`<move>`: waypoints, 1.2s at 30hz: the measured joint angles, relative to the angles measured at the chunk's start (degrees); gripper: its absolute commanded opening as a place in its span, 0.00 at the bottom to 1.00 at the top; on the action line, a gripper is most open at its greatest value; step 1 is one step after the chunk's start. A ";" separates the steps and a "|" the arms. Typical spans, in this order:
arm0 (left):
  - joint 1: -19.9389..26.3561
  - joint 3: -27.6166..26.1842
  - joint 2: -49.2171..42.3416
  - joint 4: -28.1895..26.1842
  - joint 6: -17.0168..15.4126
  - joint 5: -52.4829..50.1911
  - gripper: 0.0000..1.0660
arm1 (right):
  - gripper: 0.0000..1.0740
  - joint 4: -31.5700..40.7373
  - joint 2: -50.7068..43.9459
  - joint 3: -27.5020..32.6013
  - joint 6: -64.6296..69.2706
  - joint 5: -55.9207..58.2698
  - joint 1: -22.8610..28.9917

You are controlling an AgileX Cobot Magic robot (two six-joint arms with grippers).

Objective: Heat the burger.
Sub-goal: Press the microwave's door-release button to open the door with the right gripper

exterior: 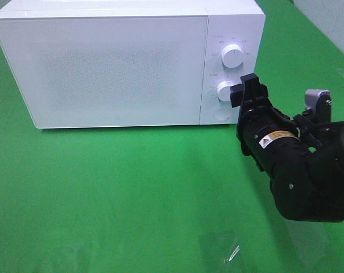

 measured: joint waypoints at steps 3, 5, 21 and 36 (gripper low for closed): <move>0.00 0.00 0.00 0.00 0.00 0.00 0.92 | 0.67 -0.69 -1.83 1.55 -2.46 0.00 0.00; 0.00 0.00 0.00 0.00 0.00 0.00 0.92 | 0.67 -1.95 -5.96 3.32 -9.74 0.86 0.00; 0.00 0.00 0.00 0.00 0.00 0.00 0.92 | 0.67 -3.15 -23.49 3.50 -51.34 27.27 -0.06; 0.00 0.00 0.00 0.00 0.00 0.00 0.92 | 0.67 -11.97 -41.31 2.46 -72.59 61.48 -8.19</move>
